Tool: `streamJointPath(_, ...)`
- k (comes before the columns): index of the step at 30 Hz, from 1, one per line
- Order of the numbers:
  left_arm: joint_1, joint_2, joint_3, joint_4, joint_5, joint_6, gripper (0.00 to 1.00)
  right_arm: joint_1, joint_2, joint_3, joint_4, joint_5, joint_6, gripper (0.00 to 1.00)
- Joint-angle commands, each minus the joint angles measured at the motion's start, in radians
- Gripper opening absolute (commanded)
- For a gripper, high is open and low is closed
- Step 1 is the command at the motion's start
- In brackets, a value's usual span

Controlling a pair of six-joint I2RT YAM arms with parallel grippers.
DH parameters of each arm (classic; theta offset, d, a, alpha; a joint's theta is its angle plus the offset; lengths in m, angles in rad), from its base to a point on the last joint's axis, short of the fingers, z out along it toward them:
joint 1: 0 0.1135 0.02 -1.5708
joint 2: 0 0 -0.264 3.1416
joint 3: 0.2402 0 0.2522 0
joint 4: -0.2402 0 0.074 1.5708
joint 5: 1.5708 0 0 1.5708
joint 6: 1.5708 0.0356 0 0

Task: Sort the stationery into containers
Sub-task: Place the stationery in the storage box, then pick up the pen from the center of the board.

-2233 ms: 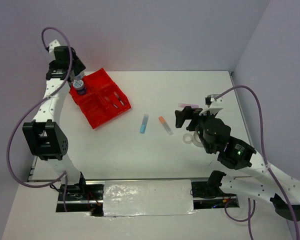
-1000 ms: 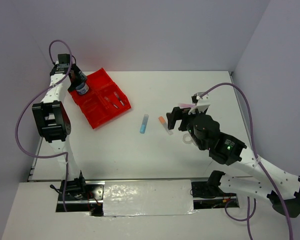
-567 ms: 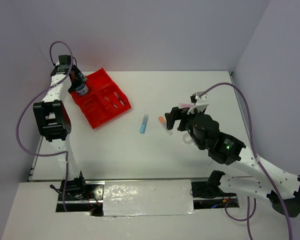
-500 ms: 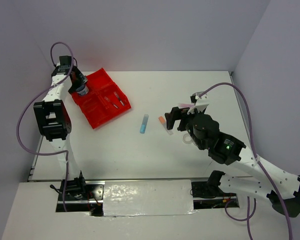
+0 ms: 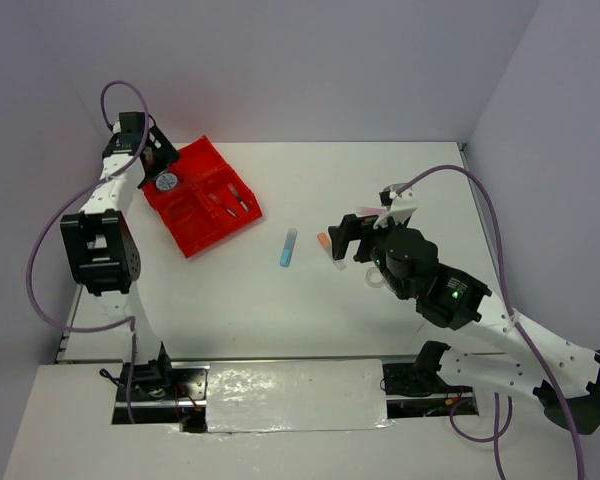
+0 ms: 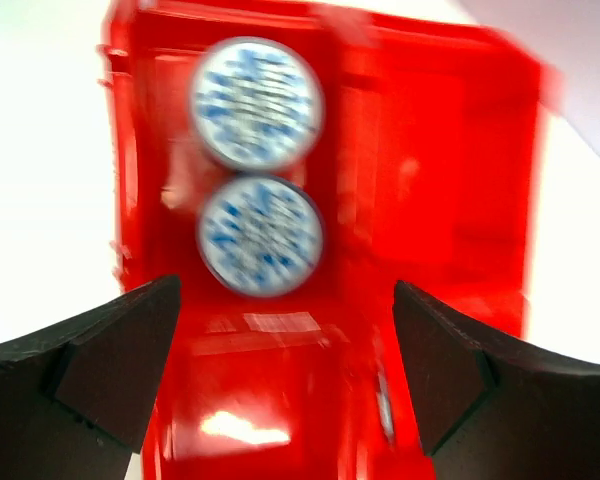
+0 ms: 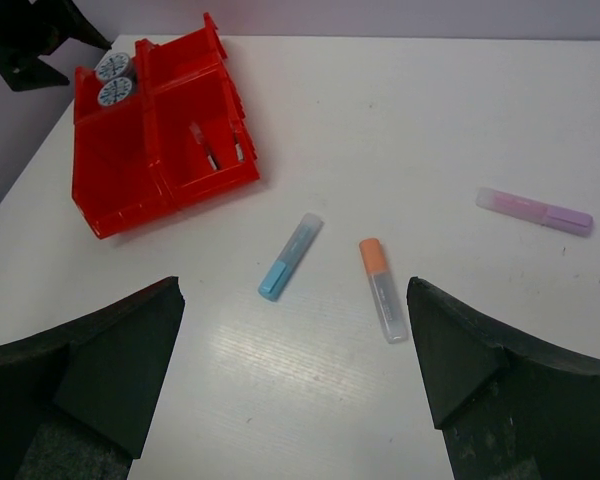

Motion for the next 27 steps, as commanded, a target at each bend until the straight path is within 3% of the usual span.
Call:
streamJointPath(1, -0.126, -0.201, -0.066, 0.111, 0.002, 0.069, 0.99, -0.004, -0.003, -0.004, 0.043, 0.022, -0.015, 1.0)
streamJointPath(9, -0.524, -0.344, -0.36, 0.203, -0.029, 0.165, 0.99, -0.04, -0.002, 0.019, -0.035, 0.121, 0.046, 1.0)
streamJointPath(11, -0.62, -0.329, -0.404, 0.255, 0.009, 0.171, 0.98, -0.068, 0.0, 0.019, -0.058, 0.102, 0.063, 1.0)
streamJointPath(14, -0.731, -0.232, -0.389, 0.208, -0.026, 0.188, 0.96, -0.149, 0.021, 0.017, -0.074, 0.014, 0.074, 1.0)
streamJointPath(19, -0.823, -0.091, -0.341, 0.186, -0.034, 0.193, 0.94, -0.197, 0.085, 0.029, -0.092, -0.043, 0.082, 1.0)
streamJointPath(27, -0.831, 0.001, -0.329, 0.146, -0.098, 0.161, 0.86, -0.202, 0.113, 0.029, -0.068, -0.105, 0.071, 1.0)
